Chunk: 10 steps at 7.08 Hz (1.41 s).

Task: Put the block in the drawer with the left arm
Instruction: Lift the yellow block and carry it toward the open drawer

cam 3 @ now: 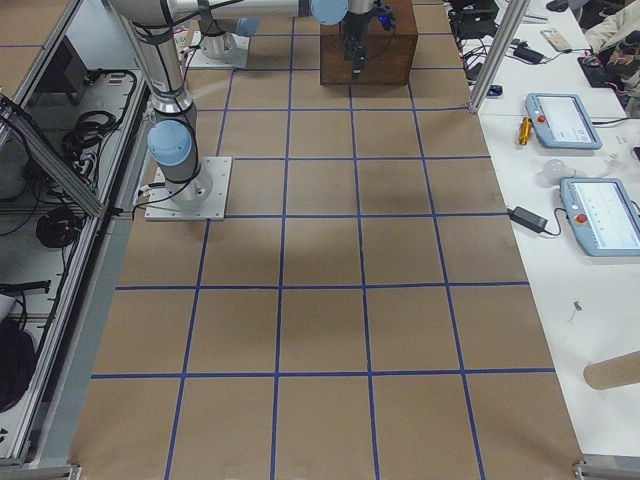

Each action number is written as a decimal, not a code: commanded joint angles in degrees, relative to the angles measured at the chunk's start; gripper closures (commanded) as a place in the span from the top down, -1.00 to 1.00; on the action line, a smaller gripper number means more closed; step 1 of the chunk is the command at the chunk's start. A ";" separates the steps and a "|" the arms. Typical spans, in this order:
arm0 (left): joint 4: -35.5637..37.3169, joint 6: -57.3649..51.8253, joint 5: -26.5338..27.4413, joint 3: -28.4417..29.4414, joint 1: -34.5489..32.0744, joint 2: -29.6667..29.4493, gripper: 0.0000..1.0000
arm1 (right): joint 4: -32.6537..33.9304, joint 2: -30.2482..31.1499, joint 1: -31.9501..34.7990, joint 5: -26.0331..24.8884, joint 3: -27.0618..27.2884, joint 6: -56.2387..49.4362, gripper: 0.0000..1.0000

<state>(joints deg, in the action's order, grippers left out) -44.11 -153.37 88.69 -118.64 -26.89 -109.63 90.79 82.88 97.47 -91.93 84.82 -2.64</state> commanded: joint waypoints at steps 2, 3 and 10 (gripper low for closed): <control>-1.76 5.25 -1.32 0.95 0.00 3.62 -1.00 | 0.00 0.00 0.00 0.00 0.00 0.00 1.00; -5.07 6.23 -1.50 2.79 -0.35 5.03 -1.00 | 0.00 0.00 0.00 0.00 0.00 -0.09 1.00; -31.56 21.76 -0.71 27.06 -17.72 7.68 -1.00 | 0.00 0.00 0.00 0.00 0.00 0.00 1.00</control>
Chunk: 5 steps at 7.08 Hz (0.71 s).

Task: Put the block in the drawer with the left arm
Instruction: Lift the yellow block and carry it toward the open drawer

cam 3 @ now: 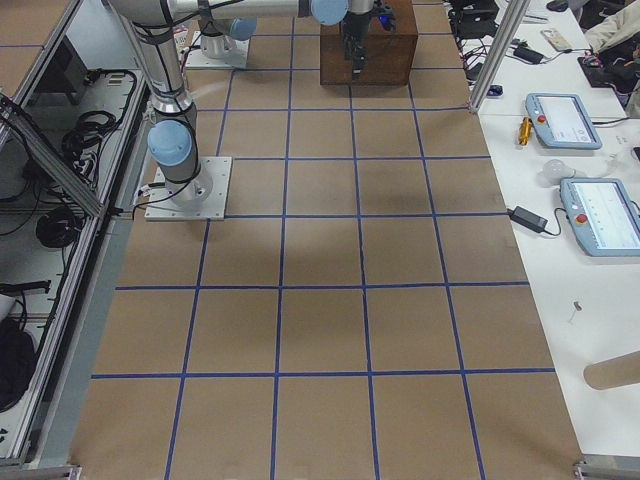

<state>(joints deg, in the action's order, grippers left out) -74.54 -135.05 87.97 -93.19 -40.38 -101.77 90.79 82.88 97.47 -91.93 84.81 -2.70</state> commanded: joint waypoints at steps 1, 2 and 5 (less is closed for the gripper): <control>-1.31 8.09 0.09 1.69 -8.79 0.43 -1.00 | 0.00 0.00 0.00 0.00 0.00 0.06 1.00; -1.49 12.23 0.09 1.69 -12.32 0.52 -1.00 | 0.00 0.00 0.00 0.00 0.00 -0.03 1.00; -1.40 23.75 0.00 1.43 -22.43 -0.70 -1.00 | 0.00 0.00 0.00 0.00 0.00 -0.03 1.00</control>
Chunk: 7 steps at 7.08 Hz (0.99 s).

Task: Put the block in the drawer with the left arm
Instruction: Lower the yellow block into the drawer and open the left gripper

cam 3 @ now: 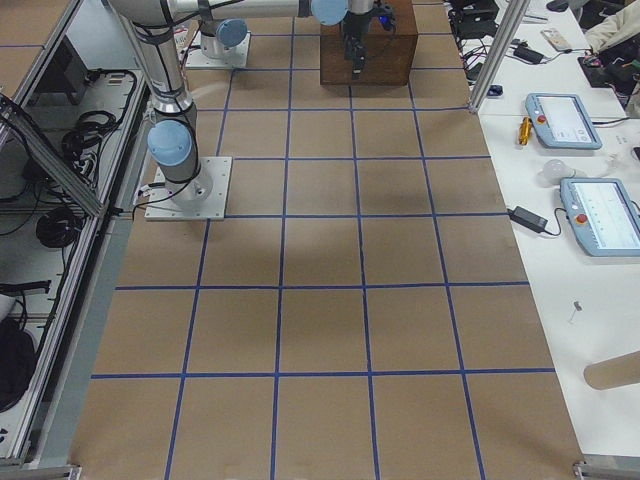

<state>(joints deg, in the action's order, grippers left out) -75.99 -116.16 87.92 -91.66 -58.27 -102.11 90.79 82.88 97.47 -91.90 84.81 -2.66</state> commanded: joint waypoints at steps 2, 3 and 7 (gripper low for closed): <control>0.14 6.03 -0.90 -0.79 -6.41 -1.67 -1.00 | 0.00 0.00 0.00 -0.04 0.00 0.02 1.00; 0.84 6.03 -0.82 -1.58 -6.50 -3.17 -1.00 | 0.00 0.00 0.00 0.05 0.00 0.02 1.00; 2.16 6.12 -2.40 -1.94 -6.59 -5.20 0.73 | 0.00 0.00 0.00 -0.04 0.00 -0.06 1.00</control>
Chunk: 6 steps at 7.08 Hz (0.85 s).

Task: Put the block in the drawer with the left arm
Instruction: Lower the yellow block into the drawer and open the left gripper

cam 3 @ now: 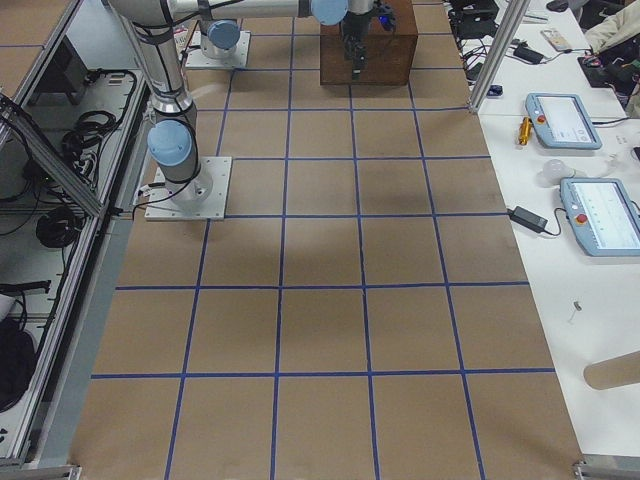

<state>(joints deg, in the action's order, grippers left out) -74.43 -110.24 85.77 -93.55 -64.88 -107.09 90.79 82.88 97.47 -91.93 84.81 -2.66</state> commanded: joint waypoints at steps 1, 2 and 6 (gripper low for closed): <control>0.60 1.07 -0.16 0.12 -0.07 -0.05 1.00 | 0.00 0.00 0.00 0.00 0.00 -0.06 1.00; 0.60 2.56 -0.34 0.30 -0.50 0.73 1.00 | 0.00 0.00 0.00 0.00 0.00 0.02 1.00; -8.06 15.01 0.01 0.91 -3.15 11.87 1.00 | 0.00 0.00 0.00 0.00 0.00 0.02 1.00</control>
<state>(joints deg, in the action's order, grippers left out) -78.22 -100.49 85.83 -92.78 -67.81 -99.49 90.79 82.89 97.47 -91.93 84.82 -2.64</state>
